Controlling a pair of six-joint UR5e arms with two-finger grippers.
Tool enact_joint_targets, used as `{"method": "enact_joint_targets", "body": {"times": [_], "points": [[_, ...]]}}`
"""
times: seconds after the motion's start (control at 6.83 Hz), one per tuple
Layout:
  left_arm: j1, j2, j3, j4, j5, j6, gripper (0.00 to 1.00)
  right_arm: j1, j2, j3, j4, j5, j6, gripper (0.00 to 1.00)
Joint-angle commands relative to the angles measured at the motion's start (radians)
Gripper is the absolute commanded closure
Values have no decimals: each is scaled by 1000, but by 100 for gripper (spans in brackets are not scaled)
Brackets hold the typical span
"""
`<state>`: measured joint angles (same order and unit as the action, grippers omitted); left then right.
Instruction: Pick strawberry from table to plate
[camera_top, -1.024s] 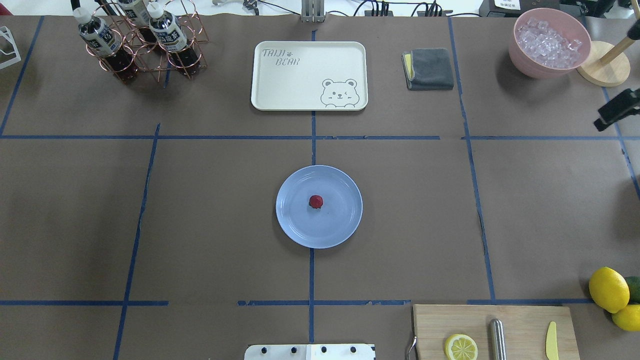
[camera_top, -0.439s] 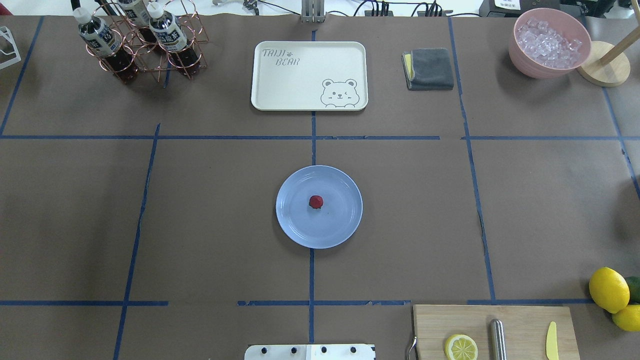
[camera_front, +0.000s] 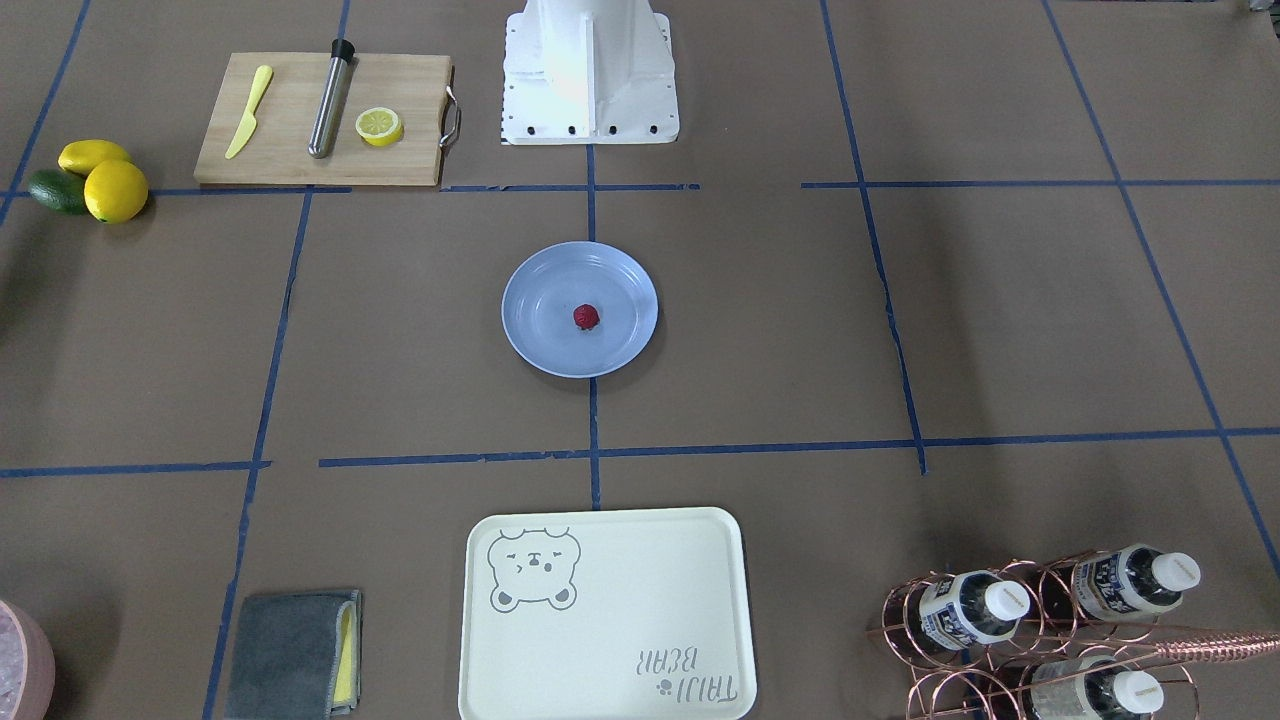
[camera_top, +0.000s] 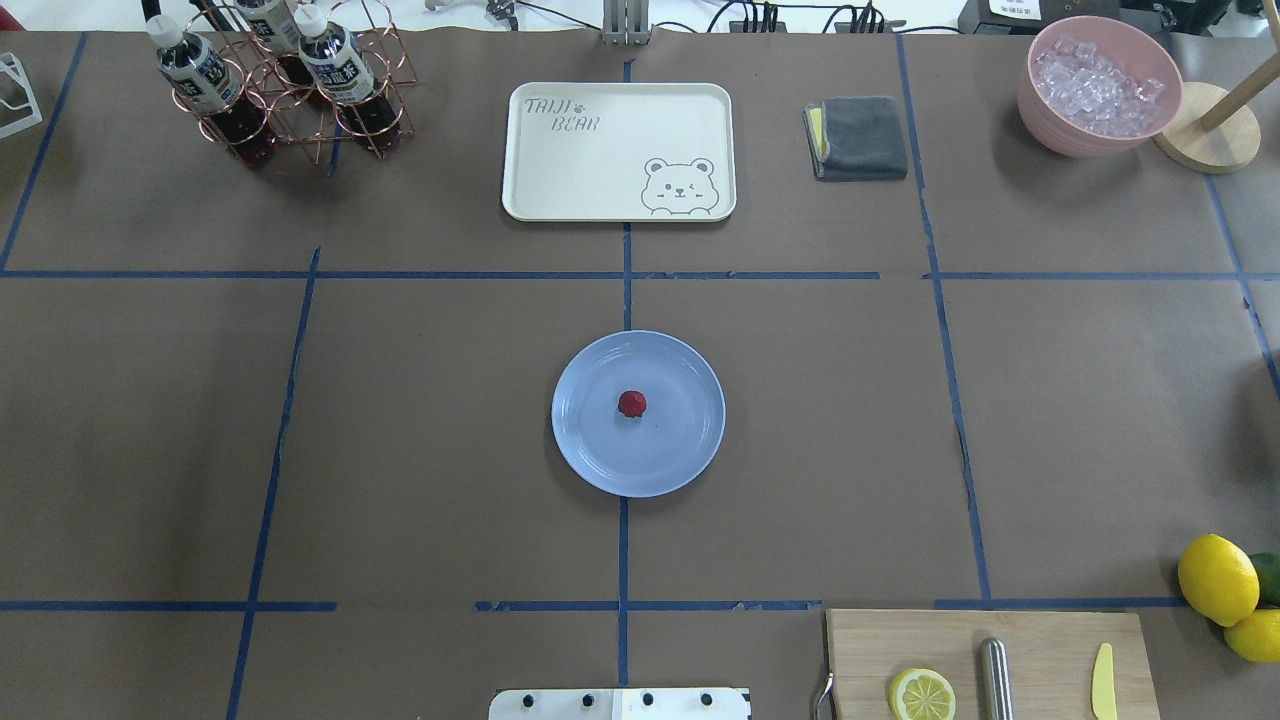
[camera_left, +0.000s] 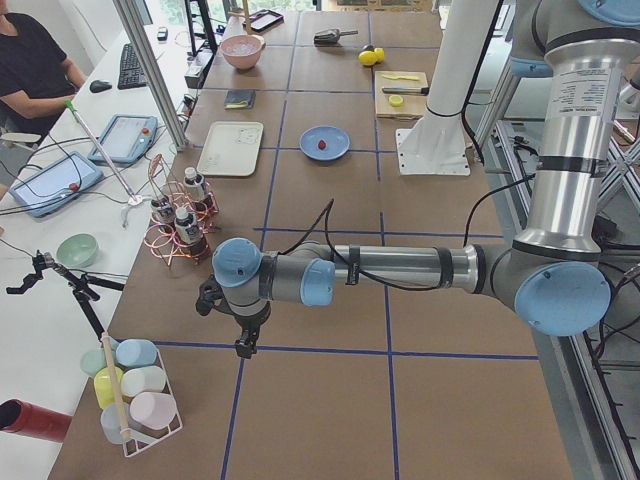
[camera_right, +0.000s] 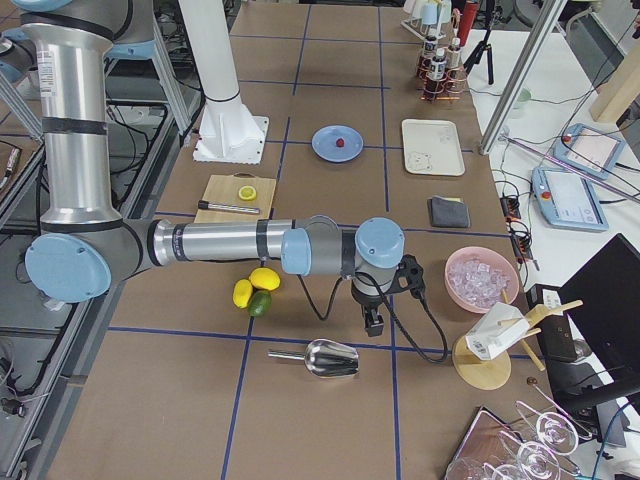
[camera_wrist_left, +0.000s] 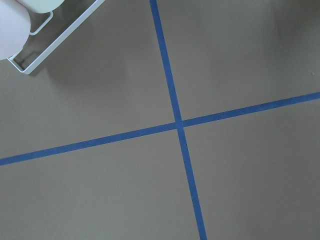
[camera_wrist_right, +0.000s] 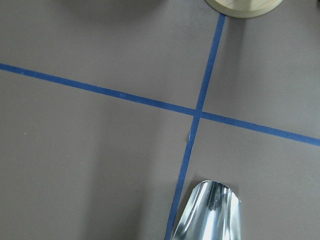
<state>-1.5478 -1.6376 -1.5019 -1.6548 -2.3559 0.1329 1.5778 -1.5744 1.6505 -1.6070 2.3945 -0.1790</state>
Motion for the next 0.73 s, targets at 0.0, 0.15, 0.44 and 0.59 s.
{"method": "enact_joint_targets", "body": {"times": [0.0,0.15,0.44,0.59], "points": [[0,5,-1,1,1,-3,0,-1,-1,-14,15,2,56,0],[0,5,-1,1,1,-3,0,1,-1,-12,13,3,58,0],[0,15,-4,1,3,-3,0,-1,0,-12,15,3,58,0],[-2,16,-9,1,3,-3,0,-1,0,-11,15,3,59,0]]}}
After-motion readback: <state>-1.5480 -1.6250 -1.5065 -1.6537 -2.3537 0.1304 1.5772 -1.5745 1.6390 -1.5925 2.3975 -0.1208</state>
